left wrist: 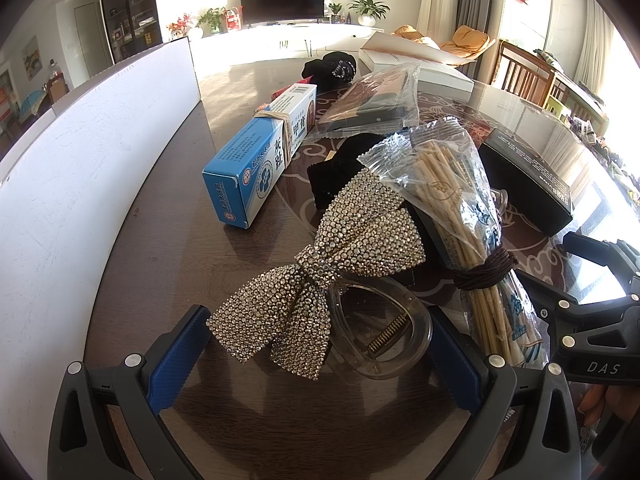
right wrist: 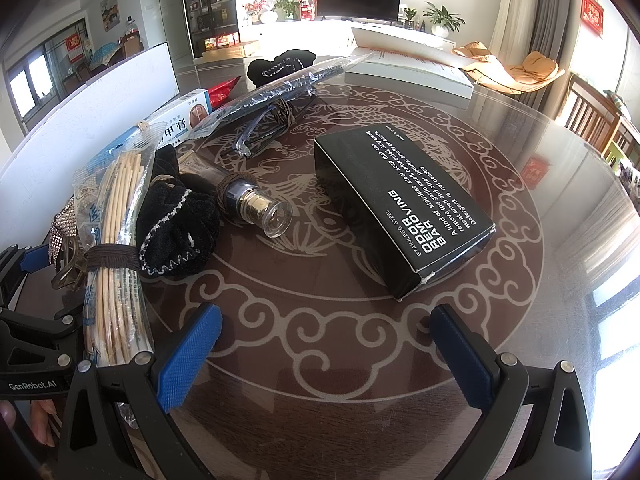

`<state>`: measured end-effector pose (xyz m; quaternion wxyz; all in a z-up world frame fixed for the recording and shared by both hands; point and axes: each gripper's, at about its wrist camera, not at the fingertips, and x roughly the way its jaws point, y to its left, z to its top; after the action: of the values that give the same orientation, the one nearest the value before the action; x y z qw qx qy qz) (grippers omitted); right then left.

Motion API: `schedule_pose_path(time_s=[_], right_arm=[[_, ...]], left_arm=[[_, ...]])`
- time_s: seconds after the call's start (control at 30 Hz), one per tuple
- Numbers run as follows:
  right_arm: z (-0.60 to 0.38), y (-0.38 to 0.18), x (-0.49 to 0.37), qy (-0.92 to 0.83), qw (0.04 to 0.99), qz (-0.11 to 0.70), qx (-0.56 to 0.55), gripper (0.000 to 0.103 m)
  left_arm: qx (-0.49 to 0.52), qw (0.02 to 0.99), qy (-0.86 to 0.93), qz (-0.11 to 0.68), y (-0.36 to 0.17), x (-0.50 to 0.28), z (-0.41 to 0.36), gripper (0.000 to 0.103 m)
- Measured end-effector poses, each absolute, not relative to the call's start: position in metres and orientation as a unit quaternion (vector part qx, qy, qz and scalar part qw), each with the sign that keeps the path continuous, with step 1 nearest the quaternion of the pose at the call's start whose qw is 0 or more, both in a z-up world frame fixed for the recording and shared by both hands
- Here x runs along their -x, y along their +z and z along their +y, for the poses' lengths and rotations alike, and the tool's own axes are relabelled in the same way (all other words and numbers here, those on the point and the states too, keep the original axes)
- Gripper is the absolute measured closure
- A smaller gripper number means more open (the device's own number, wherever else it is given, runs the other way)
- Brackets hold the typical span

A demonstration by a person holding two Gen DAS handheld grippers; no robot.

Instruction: Organize objects

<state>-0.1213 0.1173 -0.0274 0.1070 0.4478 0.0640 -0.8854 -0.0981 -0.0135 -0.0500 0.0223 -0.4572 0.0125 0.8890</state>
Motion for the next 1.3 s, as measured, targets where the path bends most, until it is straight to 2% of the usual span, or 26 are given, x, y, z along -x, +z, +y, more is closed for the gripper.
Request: schedule_pose_path(time_s=[0.33, 0.53, 0.67, 0.9, 1.07, 1.2, 1.3], right_arm=[[0.118, -0.027, 0.121, -0.885, 0.107, 0.064, -0.448, 0.0], [0.118, -0.027, 0.121, -0.885, 0.107, 0.064, -0.448, 0.0], [0.118, -0.027, 0.121, -0.885, 0.107, 0.064, -0.448, 0.0], [0.118, -0.027, 0.121, -0.885, 0.107, 0.064, -0.448, 0.0], [0.118, -0.027, 0.121, -0.885, 0.107, 0.064, -0.448, 0.0], [0.118, -0.027, 0.121, -0.885, 0.107, 0.064, -0.448, 0.0], [0.118, -0.028, 0.121, -0.885, 0.107, 0.064, -0.448, 0.0]], left_arm=[[0.457, 0.02, 0.889, 0.01, -0.05, 0.098, -0.014, 0.0], [0.459, -0.014, 0.888, -0.005, -0.05, 0.092, -0.011, 0.0], [0.48, 0.001, 0.877, 0.002, -0.049, 0.06, -0.014, 0.0], [0.448, 0.01, 0.894, -0.011, -0.049, -0.001, -0.044, 0.0], [0.406, 0.049, 0.91, -0.068, -0.022, 0.013, -0.047, 0.0], [0.363, 0.079, 0.929, -0.003, 0.004, 0.046, -0.029, 0.0], [0.392, 0.117, 0.913, 0.004, 0.0, 0.08, -0.026, 0.0]])
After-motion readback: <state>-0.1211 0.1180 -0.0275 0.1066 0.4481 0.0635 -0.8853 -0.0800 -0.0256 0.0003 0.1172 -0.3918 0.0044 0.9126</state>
